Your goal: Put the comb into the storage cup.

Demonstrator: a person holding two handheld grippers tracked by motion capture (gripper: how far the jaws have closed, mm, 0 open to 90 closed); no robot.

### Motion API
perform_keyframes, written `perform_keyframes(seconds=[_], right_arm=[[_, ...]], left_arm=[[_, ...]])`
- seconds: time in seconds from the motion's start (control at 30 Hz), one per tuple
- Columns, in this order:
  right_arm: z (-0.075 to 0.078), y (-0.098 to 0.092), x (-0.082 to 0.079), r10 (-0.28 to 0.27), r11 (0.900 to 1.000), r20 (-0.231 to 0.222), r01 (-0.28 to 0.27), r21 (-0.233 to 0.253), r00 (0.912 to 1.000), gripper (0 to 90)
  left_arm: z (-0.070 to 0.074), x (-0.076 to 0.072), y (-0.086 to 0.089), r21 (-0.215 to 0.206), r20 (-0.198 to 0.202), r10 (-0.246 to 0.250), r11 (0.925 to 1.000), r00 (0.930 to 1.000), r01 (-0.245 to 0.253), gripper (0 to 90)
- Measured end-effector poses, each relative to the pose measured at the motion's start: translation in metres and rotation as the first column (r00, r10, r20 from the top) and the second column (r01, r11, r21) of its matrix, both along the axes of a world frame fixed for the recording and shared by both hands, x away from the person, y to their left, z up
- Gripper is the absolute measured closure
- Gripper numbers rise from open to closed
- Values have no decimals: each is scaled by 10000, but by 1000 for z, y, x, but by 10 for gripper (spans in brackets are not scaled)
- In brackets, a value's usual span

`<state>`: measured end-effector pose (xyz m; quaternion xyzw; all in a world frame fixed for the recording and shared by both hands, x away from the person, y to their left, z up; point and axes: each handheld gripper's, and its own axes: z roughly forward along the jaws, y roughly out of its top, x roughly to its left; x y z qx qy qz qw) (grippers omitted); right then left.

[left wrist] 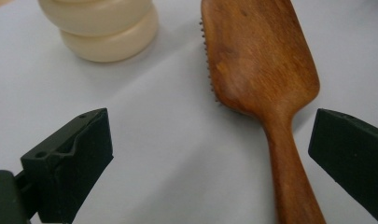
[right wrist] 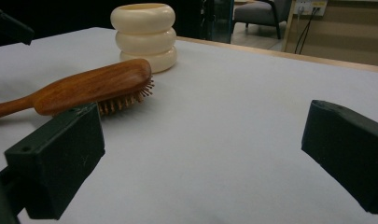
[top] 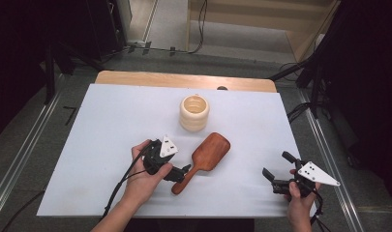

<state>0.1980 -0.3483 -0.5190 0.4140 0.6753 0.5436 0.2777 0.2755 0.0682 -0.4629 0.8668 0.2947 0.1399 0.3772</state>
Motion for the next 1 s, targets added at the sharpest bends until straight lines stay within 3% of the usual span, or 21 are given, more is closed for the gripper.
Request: perform_keyframes(seconds=[0.13,0.2,0.3,0.37,0.47,0.67,0.83,1.0], right_arm=[[0,0,0,15,10000,22,-15,-12,10000,0],[0,0,0,36,10000,13,-36,-38,10000,0],[0,0,0,36,10000,8,-36,-60,10000,0],[0,0,1,46,10000,18,-45,-72,10000,0],[0,0,1,60,9999,18,-60,-87,10000,0],[0,1,1,86,9999,3,-86,-101,10000,0],[0,1,1,92,9999,-16,-92,-113,10000,0],[0,1,1,88,9999,-28,-89,-117,10000,0]], left_arm=[[-3,0,-5,-22,-447,-192,9998,9988,191,1],[-5,1,-9,15,-981,-496,9987,9939,500,1],[-7,0,-12,153,-1141,-496,9985,9922,516,17],[-8,-1,-15,153,-1241,-317,9993,9918,338,141],[-8,-1,-17,217,-1446,-355,9990,9888,390,170],[-10,-3,-30,976,-1683,-197,9946,9855,366,257],[-15,-5,-38,1335,-1784,-273,9897,9836,517,307],[-18,-3,-42,1292,-2087,-429,9891,9770,711,410]])
